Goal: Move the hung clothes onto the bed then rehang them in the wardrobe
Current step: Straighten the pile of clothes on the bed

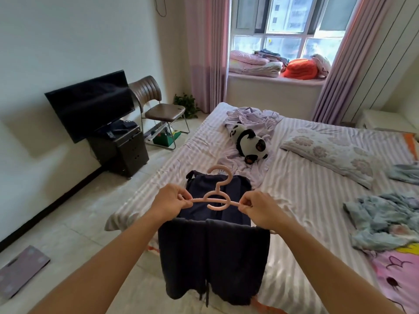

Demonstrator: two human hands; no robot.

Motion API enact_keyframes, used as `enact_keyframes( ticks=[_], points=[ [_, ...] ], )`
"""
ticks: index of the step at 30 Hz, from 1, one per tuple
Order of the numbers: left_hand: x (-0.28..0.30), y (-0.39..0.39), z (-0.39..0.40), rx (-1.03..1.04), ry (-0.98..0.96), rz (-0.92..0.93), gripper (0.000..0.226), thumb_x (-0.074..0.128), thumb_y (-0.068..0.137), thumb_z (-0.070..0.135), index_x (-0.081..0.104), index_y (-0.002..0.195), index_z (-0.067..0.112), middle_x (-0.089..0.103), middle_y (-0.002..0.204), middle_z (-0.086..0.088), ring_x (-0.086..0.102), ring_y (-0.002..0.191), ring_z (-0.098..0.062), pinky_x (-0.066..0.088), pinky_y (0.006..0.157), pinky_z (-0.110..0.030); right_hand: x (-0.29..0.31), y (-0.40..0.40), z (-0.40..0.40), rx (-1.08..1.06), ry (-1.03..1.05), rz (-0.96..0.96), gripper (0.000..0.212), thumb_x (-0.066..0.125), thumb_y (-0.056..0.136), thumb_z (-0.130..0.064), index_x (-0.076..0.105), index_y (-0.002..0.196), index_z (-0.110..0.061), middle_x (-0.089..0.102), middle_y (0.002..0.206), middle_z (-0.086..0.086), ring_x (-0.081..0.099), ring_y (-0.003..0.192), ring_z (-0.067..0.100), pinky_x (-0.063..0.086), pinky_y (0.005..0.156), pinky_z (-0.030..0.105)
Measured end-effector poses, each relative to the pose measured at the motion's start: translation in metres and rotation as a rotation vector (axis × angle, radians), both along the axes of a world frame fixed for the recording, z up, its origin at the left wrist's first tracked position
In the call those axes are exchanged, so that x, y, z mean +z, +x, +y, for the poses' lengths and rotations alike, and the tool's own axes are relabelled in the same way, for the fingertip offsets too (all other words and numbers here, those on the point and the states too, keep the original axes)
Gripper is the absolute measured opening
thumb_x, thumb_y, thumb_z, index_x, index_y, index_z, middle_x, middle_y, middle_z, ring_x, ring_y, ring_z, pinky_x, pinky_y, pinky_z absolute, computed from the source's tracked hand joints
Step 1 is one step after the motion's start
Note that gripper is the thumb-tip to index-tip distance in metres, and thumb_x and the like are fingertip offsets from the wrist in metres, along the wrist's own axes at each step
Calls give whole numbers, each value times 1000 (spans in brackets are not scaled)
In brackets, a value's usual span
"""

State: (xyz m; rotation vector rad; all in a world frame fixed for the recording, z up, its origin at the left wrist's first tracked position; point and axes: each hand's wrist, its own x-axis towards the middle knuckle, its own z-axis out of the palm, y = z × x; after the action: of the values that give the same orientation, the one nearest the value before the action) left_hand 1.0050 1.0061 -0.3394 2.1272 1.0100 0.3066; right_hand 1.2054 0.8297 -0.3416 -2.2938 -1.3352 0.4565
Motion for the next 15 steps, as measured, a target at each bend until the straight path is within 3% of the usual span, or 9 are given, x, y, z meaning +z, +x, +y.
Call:
enact_keyframes(
  ticks=[4,8,15],
  points=[
    [-27,42,52,-23,-51,42,13,79,79,12,75,75,24,56,49,14,51,47,2,43,61,-23,-24,33,46,-50,-53,24,7,66,92,-23,71,89,-20,62,73,-9,58,68,7,39,56,19],
    [-40,82,97,-41,-37,69,17,78,81,16,70,73,29,67,68,7,64,67,-6,50,67,-25,-34,64,89,-96,-80,47,7,64,94,-21,71,93,-18,60,74,-7,55,67,7,41,60,21],
    [-61,145,165,-25,-39,116,20,78,82,20,66,72,34,68,74,7,65,75,-10,55,78,-36,-53,119,157,-136,-111,48,5,66,92,-16,70,95,-16,65,80,-2,60,75,13,51,71,31]
  ],
)
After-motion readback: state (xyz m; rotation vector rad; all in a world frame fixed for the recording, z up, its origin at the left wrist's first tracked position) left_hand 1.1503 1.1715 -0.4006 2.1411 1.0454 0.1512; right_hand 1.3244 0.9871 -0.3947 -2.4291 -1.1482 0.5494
